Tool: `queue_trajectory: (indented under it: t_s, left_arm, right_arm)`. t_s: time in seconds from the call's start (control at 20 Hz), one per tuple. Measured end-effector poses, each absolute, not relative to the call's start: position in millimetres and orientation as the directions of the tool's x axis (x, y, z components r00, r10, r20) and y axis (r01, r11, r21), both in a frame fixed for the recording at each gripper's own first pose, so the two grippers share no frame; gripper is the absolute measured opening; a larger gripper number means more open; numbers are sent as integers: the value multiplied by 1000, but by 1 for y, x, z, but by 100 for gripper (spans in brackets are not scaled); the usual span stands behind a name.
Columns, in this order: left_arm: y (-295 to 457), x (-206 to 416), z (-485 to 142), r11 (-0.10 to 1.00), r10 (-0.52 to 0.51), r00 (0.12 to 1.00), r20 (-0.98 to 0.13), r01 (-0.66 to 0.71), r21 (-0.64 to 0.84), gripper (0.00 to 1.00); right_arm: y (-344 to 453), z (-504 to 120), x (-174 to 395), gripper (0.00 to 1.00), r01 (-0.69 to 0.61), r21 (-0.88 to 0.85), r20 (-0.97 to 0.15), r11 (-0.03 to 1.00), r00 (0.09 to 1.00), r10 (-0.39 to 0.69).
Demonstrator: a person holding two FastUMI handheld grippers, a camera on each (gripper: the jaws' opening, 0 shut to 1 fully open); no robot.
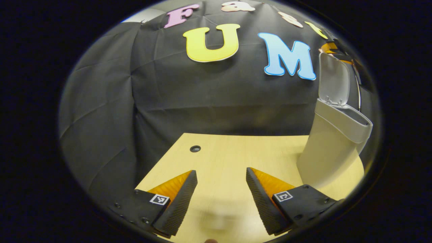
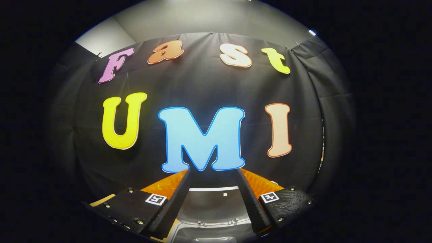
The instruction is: Press the lid of the desktop garbage bin to open it, pick up the crumpled paper on the desktop and throw it into the bin, then pick up the pop can on the desktop and drop it into the bin, and finally close the garbage bin lid.
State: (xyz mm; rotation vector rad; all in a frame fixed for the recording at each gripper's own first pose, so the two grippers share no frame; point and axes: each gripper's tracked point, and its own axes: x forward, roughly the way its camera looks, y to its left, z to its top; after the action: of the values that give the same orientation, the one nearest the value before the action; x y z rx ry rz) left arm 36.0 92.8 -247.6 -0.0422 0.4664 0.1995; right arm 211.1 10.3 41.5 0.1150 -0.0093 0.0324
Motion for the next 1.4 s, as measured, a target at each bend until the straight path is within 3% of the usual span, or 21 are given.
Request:
queue_trajectory:
  t_s: [0.05,0.1,0.95,1.2,1.4]
  left_arm:
    - [89,36,-247,981,174,876,-450,-194,1,85]
    - [86,36,-246,982,166,879,-448,-187,-4,97]
    - [77,9,-226,983,146,899,-413,-178,-39,97]
    - [80,-1,-223,980,160,898,-410,-193,-40,97]
    - [85,-8,-223,978,177,895,-411,-205,-27,96]
  right_arm:
    - [10,39,208,86,-30,120,13,992,1000,29]
    - [10,38,203,86,-26,122,14,992,1000,24]
    - [12,-5,120,86,-36,113,-97,993,994,47]
    - [17,-69,108,86,-50,98,-306,994,949,78]
    - [19,-101,98,90,-37,107,-366,994,928,74]
